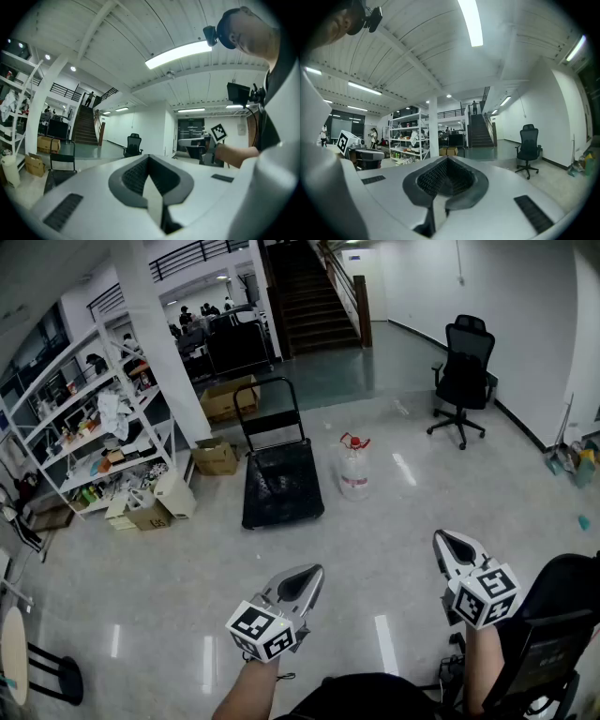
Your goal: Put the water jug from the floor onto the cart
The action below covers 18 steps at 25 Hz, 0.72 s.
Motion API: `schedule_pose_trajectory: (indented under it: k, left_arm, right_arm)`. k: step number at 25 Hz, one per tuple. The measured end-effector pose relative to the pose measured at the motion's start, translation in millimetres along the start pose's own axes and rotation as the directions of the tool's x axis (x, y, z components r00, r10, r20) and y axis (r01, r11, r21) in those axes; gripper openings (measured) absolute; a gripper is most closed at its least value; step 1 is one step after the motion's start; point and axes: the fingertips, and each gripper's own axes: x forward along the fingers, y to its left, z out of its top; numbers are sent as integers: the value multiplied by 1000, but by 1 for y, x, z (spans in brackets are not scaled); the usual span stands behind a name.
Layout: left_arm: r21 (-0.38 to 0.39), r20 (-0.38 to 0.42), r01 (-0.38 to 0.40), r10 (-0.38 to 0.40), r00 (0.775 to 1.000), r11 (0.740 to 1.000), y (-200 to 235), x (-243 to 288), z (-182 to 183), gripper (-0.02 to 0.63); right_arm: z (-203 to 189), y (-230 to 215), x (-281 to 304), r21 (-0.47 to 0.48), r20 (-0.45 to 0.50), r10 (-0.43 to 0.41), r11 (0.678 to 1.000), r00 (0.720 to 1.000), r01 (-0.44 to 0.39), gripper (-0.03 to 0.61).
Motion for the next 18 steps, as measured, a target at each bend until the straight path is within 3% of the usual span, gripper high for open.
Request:
schedule_pose_trajectory:
  k: [18]
  left_arm:
    - [-6,18,27,-26,999,1000,43,-16,-2,2]
  right_arm:
    - [8,30,41,5,30,-11,1000,999,11,0]
